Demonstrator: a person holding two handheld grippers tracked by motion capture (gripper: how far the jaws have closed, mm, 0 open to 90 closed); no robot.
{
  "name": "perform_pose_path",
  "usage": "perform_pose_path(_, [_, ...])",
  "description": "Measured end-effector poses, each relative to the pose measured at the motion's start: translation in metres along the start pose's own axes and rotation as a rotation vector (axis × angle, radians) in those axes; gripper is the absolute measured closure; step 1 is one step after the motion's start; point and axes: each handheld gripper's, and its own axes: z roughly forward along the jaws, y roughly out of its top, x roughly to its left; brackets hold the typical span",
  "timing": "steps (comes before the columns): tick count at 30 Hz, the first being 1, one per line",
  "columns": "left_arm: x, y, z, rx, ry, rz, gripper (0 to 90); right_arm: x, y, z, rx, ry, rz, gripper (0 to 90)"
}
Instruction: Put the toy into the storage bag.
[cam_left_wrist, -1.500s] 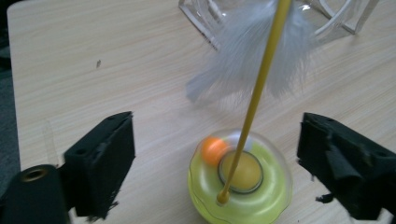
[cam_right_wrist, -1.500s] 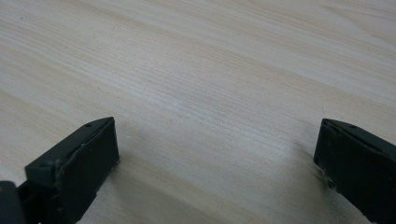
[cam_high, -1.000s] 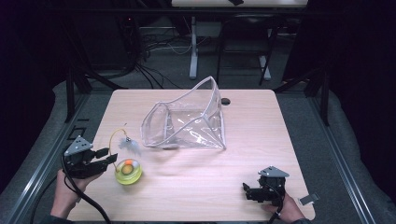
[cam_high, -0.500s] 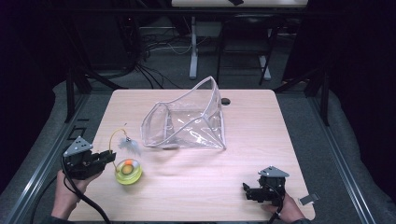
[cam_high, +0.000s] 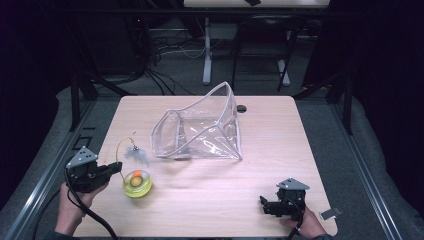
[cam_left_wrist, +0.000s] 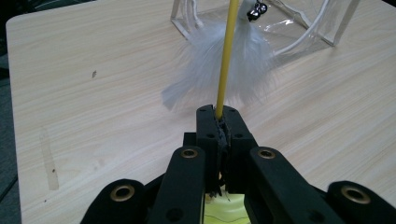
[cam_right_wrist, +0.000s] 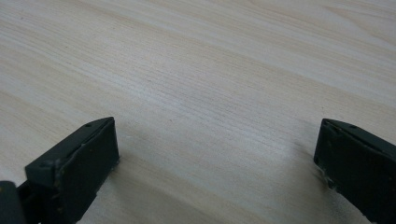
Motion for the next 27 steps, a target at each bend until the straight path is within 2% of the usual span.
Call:
perform_pose_path(9, [-0.001,0.003,-0.003,-0.012,-0.002,0.007,88.6,0.000,0.000,0.000,-0.001,0.000,0.000,0.0])
perform_pose_path(15, [0.004,0.004,-0.009,-0.028,0.007,-0.008,88.5,0.000,0.000,0.000,0.000,0.000,0.000,0.0])
perform_pose_path(27, [0.011,0.005,-0.015,-0.030,0.029,-0.007,88.5,0.000,0.000,0.000,0.000,0.000,0.000,0.0])
